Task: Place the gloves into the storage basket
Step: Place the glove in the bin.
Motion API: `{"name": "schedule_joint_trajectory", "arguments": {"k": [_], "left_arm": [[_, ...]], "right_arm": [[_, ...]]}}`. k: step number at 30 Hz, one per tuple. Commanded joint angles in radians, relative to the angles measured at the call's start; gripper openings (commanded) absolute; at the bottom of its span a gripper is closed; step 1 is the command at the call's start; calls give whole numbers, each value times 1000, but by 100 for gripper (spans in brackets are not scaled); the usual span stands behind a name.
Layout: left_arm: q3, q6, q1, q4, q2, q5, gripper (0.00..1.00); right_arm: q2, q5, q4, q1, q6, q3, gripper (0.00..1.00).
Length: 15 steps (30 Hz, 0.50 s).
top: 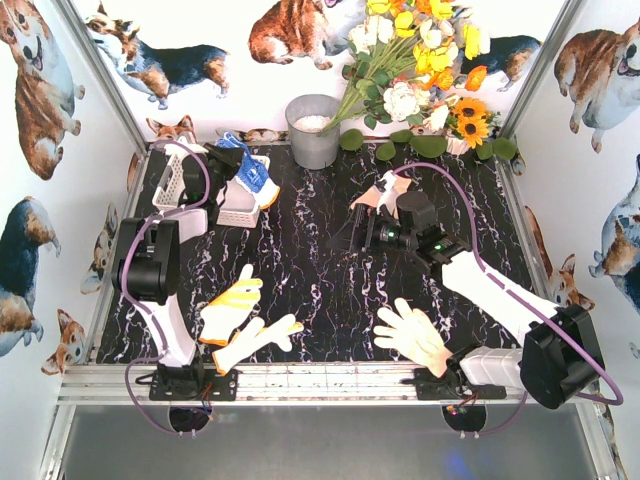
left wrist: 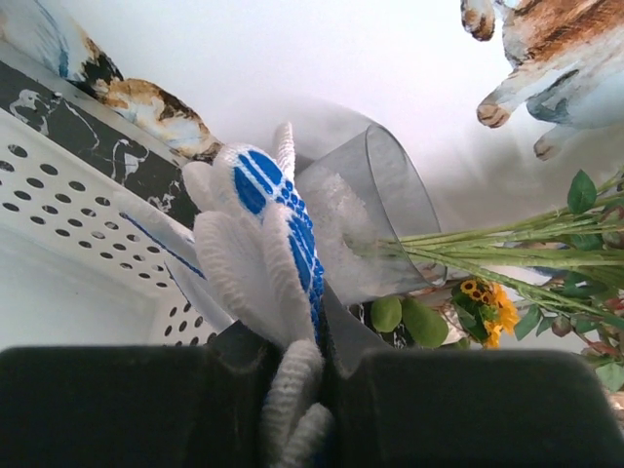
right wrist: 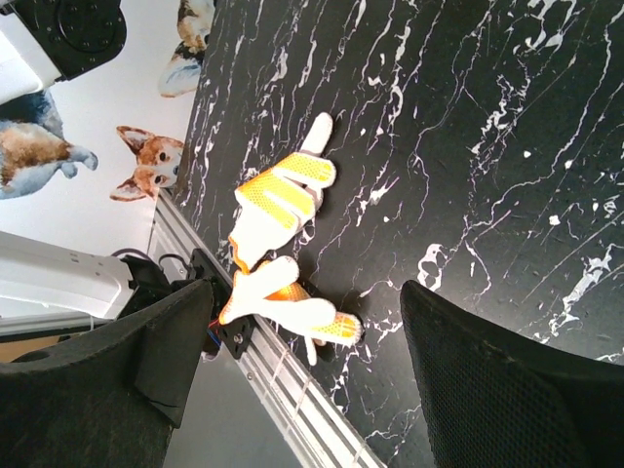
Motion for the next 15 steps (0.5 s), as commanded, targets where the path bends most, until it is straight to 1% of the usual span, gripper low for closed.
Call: {"name": "schedule_joint_trajectory", "arguments": {"k": [1, 6, 15], "left_arm": [[5, 47, 25, 94, 48, -19, 0], [-11, 81, 45, 115, 60, -33, 0], [-17, 154, 76, 92, 87, -61, 0]], "right_arm": [[-14, 14, 3, 6, -17, 37, 80], [-29, 25, -22, 6, -27, 40, 80], [-42, 33, -37, 7, -27, 40, 80]]}}
